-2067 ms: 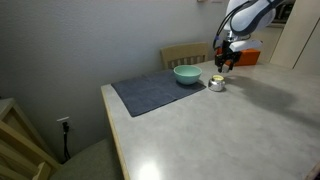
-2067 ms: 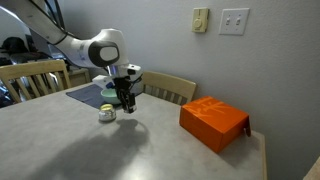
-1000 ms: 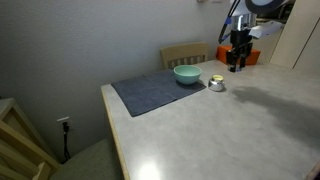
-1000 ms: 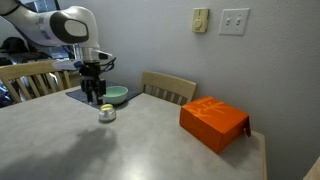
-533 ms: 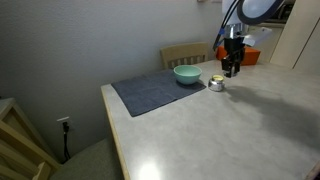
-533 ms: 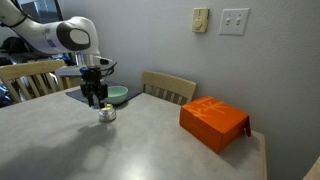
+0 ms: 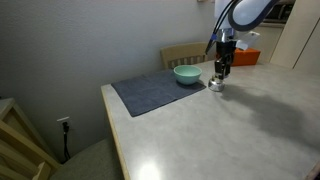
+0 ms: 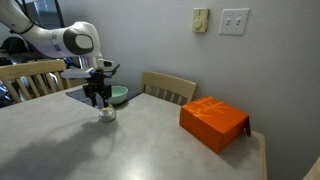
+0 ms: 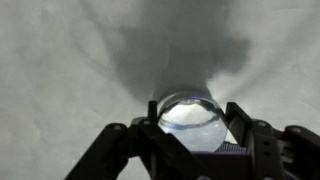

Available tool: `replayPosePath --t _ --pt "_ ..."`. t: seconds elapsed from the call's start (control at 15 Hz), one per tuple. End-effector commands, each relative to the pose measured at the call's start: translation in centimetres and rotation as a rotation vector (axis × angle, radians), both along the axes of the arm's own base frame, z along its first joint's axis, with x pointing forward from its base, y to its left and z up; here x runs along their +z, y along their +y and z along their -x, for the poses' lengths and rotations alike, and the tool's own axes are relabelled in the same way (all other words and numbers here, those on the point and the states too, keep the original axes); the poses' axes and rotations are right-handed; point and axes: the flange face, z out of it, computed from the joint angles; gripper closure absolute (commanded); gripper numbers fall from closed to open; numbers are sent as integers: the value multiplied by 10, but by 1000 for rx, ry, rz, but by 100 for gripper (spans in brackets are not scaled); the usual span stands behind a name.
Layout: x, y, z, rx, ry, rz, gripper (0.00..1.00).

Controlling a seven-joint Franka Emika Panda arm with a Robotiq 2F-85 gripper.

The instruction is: Put the lid on the silver container

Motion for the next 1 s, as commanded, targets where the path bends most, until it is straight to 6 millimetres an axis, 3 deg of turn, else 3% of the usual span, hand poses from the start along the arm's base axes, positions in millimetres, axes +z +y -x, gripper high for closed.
replayPosePath --t 0.0,0.47,0.93 --pt "-4 -4 -12 93 -42 -5 56" --pt "-18 -1 -9 109 -20 -19 56" --pt "-16 -6 -8 104 -26 -14 56"
